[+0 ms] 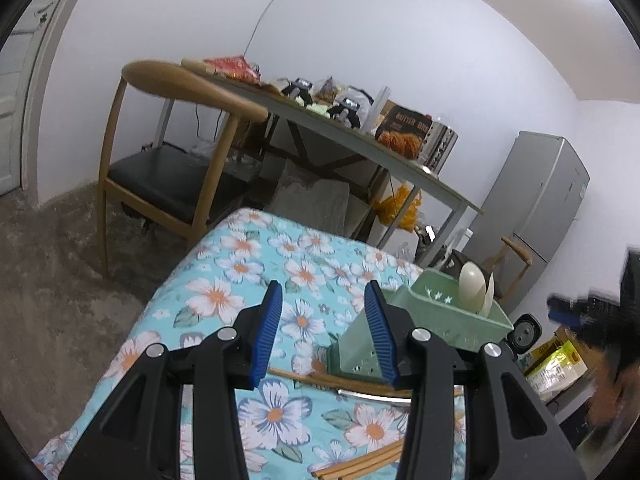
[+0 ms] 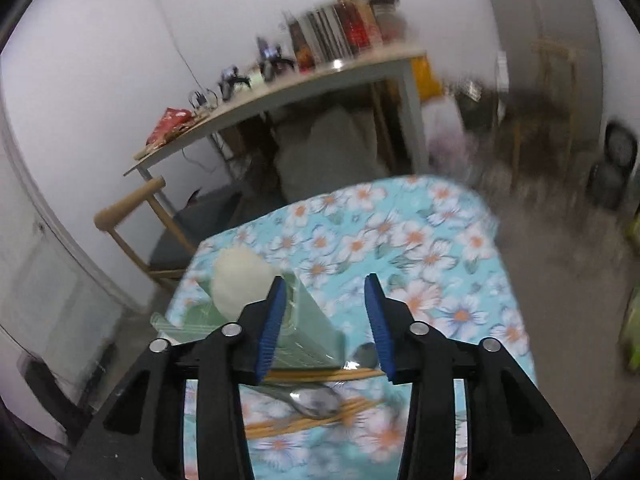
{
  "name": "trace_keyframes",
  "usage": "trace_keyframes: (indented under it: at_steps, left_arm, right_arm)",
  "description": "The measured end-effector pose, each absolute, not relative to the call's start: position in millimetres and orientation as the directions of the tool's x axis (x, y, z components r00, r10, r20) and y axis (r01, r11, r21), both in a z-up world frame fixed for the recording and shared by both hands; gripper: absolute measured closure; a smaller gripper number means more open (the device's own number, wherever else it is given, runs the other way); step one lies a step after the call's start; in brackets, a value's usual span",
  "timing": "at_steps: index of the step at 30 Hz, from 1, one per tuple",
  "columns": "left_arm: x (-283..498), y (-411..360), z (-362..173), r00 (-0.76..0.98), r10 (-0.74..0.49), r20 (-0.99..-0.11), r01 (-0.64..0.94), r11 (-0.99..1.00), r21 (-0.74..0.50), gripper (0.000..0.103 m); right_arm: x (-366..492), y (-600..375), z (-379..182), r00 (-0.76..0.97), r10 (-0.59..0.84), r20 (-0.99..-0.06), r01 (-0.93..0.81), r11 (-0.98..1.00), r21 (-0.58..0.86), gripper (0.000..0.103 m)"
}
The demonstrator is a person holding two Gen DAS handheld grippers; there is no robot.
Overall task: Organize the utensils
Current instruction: 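Move the open left tool toward the steel spoons beside the holder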
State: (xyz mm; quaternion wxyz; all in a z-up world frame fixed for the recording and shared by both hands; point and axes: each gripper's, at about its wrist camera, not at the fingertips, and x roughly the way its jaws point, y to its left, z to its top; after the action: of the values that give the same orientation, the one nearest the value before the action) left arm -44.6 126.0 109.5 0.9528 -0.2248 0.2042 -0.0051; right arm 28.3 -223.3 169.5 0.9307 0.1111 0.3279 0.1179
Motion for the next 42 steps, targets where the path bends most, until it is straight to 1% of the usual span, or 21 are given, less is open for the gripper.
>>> trace_keyframes:
  at_steps: [2,4,5,6,7,8,9,11,13,15,18,19,22,24,27,32,36,37,38,40,42]
  left_arm:
    - [-46.2,123.6,106.7,0.912,-0.099,-0.398,-0.078,0.910,-0.406,0.062]
    - [-48.9,116.5,104.3,0.907,-0.093,-0.410,-0.060,0.936,-0.346,0.062]
    - [-51.0,111.1,102.9,0.905,-0.079,-0.418,-0.052,0.955,-0.293,0.062]
    - [-53.2,107.0,101.8,0.904,-0.068,-0.421,-0.045,0.967,-0.252,0.062]
    - [-54.6,104.8,100.8,0.904,-0.069,-0.422,-0.032,0.973,-0.229,0.062]
    - [-56.5,102.4,99.6,0.903,-0.079,-0.422,-0.010,0.979,-0.205,0.062]
    - [-57.4,101.5,97.9,0.901,-0.087,-0.424,0.004,0.981,-0.192,0.062]
    - [-54.9,101.9,92.9,0.885,-0.125,-0.449,0.037,0.979,-0.200,0.062]
    - [-51.6,102.0,87.5,0.870,-0.164,-0.465,0.062,0.972,-0.226,0.062]
    - [-46.9,96.0,81.8,0.856,-0.175,-0.486,0.081,0.975,-0.209,0.062]
    - [-39.7,69.5,74.2,0.851,-0.118,-0.512,0.098,0.993,-0.066,0.062]
    - [-37.8,55.4,70.6,0.849,-0.113,-0.517,0.132,0.991,0.001,0.062]
    - [-27.3,22.3,56.5,0.837,-0.117,-0.535,0.206,0.972,0.110,0.062]
    - [-18.8,10.9,48.2,0.823,-0.106,-0.558,0.222,0.965,0.143,0.062]
    - [-9.1,-5.2,39.8,0.808,-0.104,-0.580,0.245,0.954,0.171,0.062]
    - [-11.2,-32.4,39.6,0.810,-0.158,-0.565,0.320,0.926,0.199,0.062]
    - [-11.3,-51.3,33.1,0.805,-0.154,-0.572,0.352,0.901,0.252,0.062]
    - [-10.4,-57.4,30.4,0.803,-0.148,-0.577,0.360,0.893,0.272,0.065]
    - [-9.5,-60.6,28.8,0.799,-0.147,-0.583,0.369,0.886,0.281,0.072]
    - [-5.8,-68.5,24.6,0.791,-0.127,-0.599,0.374,0.875,0.308,0.082]
    - [-1.4,-73.7,20.0,0.782,-0.110,-0.614,0.379,0.865,0.328,0.088]
  right_arm:
    - [2.3,-220.3,140.5,0.805,0.259,-0.534,-0.130,0.955,0.268,0.062]
    - [-13.9,-221.7,116.4,0.822,0.270,-0.501,-0.135,0.947,0.290,0.062]
    - [-21.9,-224.6,102.2,0.831,0.281,-0.480,-0.136,0.940,0.314,0.062]
    - [-22.8,-225.7,94.2,0.822,0.275,-0.499,-0.118,0.939,0.323,0.061]
    - [-17.1,-224.9,86.2,0.780,0.302,-0.547,-0.132,0.935,0.329,0.061]
    - [-13.3,-225.1,83.6,0.766,0.343,-0.544,-0.166,0.923,0.348,0.061]
    - [-10.7,-225.4,83.9,0.776,0.342,-0.530,-0.166,0.921,0.351,0.061]
    - [-2.9,-227.0,85.7,0.801,0.281,-0.529,-0.137,0.946,0.295,0.061]
    - [0.0,-225.2,88.6,0.814,0.261,-0.518,-0.154,0.958,0.241,0.061]
    - [1.9,-228.1,88.6,0.819,0.240,-0.521,-0.144,0.965,0.219,0.061]
    - [5.5,-235.6,84.0,0.818,0.256,-0.514,-0.135,0.956,0.261,0.061]
    - [7.9,-239.0,81.7,0.819,0.246,-0.518,-0.119,0.957,0.266,0.061]
    - [14.7,-243.7,74.4,0.816,0.198,-0.543,-0.074,0.967,0.242,0.061]
    - [18.0,-245.2,68.8,0.811,0.173,-0.559,-0.051,0.973,0.227,0.061]
    - [23.0,-245.7,61.9,0.797,0.175,-0.578,-0.051,0.973,0.226,0.061]
    - [27.3,-244.9,51.7,0.759,0.230,-0.609,-0.070,0.959,0.275,0.061]
    - [27.5,-240.4,49.3,0.754,0.230,-0.616,-0.076,0.961,0.265,0.061]
    - [27.5,-239.2,49.0,0.754,0.222,-0.618,-0.075,0.964,0.256,0.061]
    - [27.7,-238.6,48.5,0.754,0.218,-0.620,-0.073,0.965,0.251,0.061]
    - [28.0,-239.5,46.9,0.746,0.216,-0.630,-0.061,0.964,0.259,0.061]
    - [27.9,-241.8,47.8,0.742,0.233,-0.629,-0.056,0.956,0.288,0.061]
